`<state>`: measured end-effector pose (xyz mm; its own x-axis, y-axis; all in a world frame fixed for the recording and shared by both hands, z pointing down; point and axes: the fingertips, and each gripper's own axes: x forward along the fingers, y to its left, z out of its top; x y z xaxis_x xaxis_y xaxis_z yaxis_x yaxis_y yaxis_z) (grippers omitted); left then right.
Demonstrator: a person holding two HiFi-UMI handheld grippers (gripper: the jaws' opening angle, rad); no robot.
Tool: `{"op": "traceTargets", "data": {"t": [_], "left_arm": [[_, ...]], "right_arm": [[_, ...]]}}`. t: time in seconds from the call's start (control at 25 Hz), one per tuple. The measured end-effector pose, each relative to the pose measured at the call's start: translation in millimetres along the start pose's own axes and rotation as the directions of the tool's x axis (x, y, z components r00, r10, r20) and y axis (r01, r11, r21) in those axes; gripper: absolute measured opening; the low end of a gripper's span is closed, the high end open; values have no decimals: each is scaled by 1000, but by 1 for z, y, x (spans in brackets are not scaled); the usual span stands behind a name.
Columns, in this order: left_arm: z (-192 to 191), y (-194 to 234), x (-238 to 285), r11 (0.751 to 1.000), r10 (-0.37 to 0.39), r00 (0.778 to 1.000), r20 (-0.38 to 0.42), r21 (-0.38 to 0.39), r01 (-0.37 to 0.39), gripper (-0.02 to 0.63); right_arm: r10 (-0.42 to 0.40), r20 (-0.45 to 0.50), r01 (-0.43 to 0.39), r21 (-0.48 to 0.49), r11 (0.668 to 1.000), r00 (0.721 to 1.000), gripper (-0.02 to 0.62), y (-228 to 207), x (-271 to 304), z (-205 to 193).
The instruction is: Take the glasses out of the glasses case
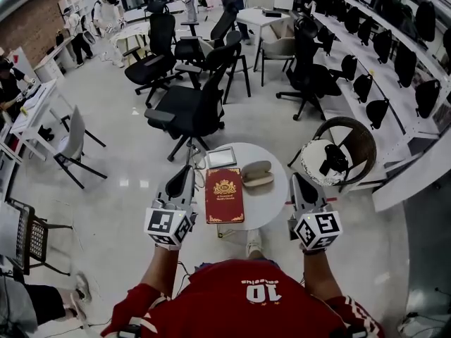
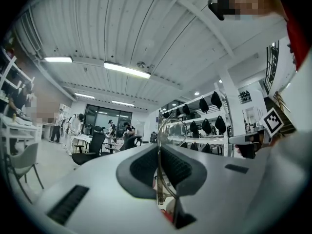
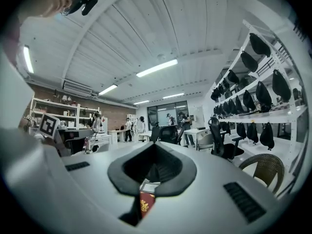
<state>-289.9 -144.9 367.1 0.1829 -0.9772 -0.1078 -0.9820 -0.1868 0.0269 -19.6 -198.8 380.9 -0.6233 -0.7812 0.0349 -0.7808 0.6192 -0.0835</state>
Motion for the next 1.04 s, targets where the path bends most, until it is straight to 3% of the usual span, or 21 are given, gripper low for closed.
{"op": "traceTargets", "data": {"t": [0.44, 1.04], "left_arm": [[0, -1, -5, 1000, 8, 1000, 1, 27, -8, 20], [-1, -8, -9, 999, -6, 1000, -11, 42, 6, 20]], "right_arm": [[-34, 14, 34, 2, 999, 999, 15, -10, -6, 3], [-8, 14, 8, 9, 1000, 1000, 15, -1, -11, 4]]}}
